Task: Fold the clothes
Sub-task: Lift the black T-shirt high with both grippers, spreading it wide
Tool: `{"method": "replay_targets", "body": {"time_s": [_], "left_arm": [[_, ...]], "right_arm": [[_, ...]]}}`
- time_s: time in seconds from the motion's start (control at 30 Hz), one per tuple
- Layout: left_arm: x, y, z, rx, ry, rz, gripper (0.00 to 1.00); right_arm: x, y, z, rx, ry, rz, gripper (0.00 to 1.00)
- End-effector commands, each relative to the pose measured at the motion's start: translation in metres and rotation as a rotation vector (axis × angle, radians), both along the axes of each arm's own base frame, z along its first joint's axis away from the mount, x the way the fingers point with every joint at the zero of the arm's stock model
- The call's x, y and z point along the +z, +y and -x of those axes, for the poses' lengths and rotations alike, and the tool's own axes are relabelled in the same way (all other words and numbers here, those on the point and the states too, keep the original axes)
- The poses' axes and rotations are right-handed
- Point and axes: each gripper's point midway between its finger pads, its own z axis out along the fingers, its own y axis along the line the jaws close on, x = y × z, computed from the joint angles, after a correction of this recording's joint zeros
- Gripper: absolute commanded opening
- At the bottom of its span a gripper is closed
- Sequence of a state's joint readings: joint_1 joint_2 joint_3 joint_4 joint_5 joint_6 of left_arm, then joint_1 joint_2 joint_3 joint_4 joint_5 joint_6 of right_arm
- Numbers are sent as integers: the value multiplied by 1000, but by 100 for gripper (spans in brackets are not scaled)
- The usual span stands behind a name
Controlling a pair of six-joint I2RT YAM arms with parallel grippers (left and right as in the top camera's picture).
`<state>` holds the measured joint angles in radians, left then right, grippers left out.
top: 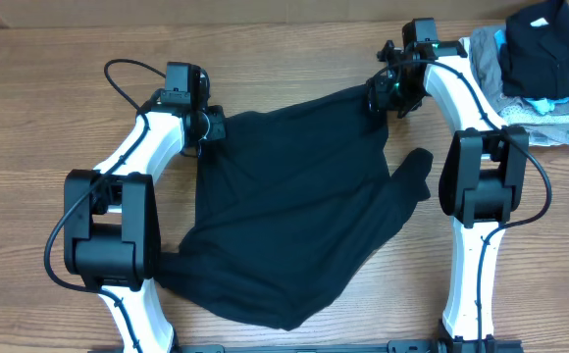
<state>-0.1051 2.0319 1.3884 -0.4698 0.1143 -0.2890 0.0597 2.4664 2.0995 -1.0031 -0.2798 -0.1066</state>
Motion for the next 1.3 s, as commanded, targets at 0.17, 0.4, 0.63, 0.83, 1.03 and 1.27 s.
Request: {"method": "replay_targets", "body": {"time_s": [0.17,0.4,0.63,0.83,1.03,1.27], "left_arm": [[13,23,-14,68,-22,-38,4],[78,44,-44,84,-105,-76,4],[159,49,-62,63,-212,-124,4],[199,60,-59,84,-242,-182,4],[247,66,-50,93,-308,-214,4],[330,83,-21,152,-466,-290,4]], "right_arm": [[26,1,-11,-32,-40,-47,4],[91,-12,-14,-55,-123,-51,4],[155,-33,-7,-105,-196,-56,4],[193,-44,5,-131,-243,-58,4],[245,-44,25,-129,-325,-60,4],[315,-43,62,-125,-448,-63,4]]}}
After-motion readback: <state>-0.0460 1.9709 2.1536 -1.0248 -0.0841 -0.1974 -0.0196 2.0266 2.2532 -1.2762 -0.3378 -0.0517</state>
